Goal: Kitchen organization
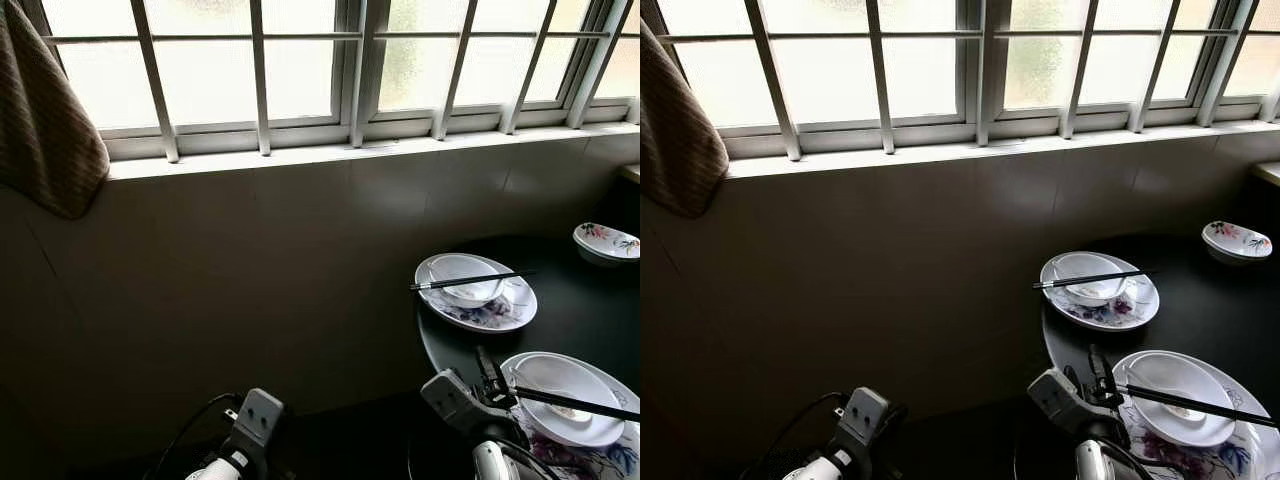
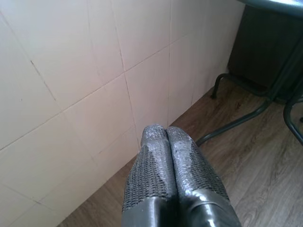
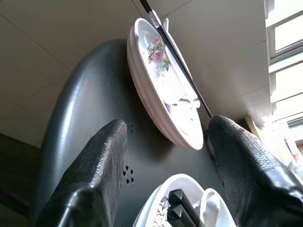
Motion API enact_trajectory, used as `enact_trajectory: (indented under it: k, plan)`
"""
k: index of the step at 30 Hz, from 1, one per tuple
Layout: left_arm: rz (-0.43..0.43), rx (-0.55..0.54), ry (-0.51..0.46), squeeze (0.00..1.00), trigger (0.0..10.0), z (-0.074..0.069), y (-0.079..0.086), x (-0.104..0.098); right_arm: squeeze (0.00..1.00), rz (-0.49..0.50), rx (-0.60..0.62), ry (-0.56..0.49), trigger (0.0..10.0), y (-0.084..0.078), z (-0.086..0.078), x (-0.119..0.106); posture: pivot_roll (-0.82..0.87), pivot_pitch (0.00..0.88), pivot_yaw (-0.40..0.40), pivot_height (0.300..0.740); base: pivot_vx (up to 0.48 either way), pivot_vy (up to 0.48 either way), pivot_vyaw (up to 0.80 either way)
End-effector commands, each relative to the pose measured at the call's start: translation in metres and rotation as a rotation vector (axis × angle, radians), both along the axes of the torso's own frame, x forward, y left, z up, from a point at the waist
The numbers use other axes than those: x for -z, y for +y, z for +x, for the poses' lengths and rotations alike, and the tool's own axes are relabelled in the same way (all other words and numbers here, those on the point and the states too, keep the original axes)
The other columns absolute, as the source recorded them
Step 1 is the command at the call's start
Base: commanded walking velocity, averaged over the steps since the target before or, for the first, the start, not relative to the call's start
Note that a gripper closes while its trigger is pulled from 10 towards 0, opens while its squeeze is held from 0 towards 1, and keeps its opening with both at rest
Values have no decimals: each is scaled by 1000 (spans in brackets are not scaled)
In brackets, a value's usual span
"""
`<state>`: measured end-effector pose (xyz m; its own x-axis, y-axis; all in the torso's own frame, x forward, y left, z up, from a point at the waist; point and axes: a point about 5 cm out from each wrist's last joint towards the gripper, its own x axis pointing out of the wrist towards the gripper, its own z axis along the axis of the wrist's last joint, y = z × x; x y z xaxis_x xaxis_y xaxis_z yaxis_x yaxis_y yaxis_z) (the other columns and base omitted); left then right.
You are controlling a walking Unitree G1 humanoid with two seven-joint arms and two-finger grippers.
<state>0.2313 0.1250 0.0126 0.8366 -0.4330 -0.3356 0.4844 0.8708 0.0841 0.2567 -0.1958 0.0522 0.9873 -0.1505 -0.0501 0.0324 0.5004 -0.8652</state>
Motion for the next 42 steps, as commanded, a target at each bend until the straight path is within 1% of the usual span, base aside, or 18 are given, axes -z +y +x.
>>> enact_trajectory:
  k: [1,6,7,8,11,12,13,15,18,19,29,30,31,32,36,37,40,42]
  plan:
    - [-5,-4,-3,0,10000,2,0,0,1000,-65,49,4,10000,-12,0,0,9,0,-14,740,0,0,0]
    - [-8,-3,-6,0,10000,3,-1,0,1000,-114,61,18,10000,-15,0,2,9,0,-15,740,0,0,0]
    - [-9,-3,-7,0,10000,4,-1,-1,976,-127,63,21,10000,-15,1,3,9,0,-16,740,0,0,0]
    - [-10,-3,-7,0,10000,4,-1,-1,910,-129,62,22,10000,-15,1,3,9,0,-16,740,0,0,0]
    - [-11,-3,-9,0,10000,5,-1,-1,890,-140,64,24,10000,-15,2,3,10,0,-18,740,0,0,0]
    - [-12,-4,-10,0,10000,6,-2,-1,812,-151,69,27,10000,-15,2,3,10,0,-19,740,0,0,0]
    - [-12,-4,-10,0,10000,6,-2,-1,812,-151,69,27,10000,-15,2,3,10,0,-19,740,0,0,0]
    - [-13,-4,-12,0,10000,7,-2,-1,737,-174,79,17,10000,-16,3,2,9,0,-19,740,0,0,0]
    - [-15,-4,-14,0,10000,8,-2,-1,694,-202,78,9,10000,-16,4,1,8,0,-20,740,0,0,0]
    - [-15,-3,-15,0,10000,8,-2,-2,631,-204,78,9,10000,-16,4,1,8,0,-21,740,0,0,0]
    - [-20,-3,-19,0,10000,12,-4,-2,553,-223,126,13,10000,-19,5,1,8,0,-24,740,0,0,0]
    - [-21,-3,-20,0,10000,12,-4,-2,549,-225,128,14,9922,-19,5,1,7,0,-24,740,0,0,0]
    - [-21,-3,-21,0,10000,13,-4,-2,549,-229,131,13,9216,-20,4,1,7,0,-25,740,0,0,0]
    - [-22,-2,-22,0,10000,13,-4,-3,549,-234,135,11,9137,-20,4,1,8,0,-26,740,0,0,0]
    - [-24,-2,-26,0,10000,15,-5,-3,533,-251,140,0,9608,-19,5,0,8,0,-29,740,0,0,0]
    - [-24,-2,-28,0,10000,15,-5,-3,525,-254,141,-3,9216,-19,5,-1,9,0,-29,740,0,0,0]
    - [-25,-2,-29,0,10000,16,-6,-3,522,-259,142,-8,8863,-19,5,-2,10,0,-30,740,0,0,0]
    - [-26,-1,-31,0,10000,16,-6,-4,506,-259,144,-9,7765,-19,6,-2,10,0,-30,740,0,0,0]
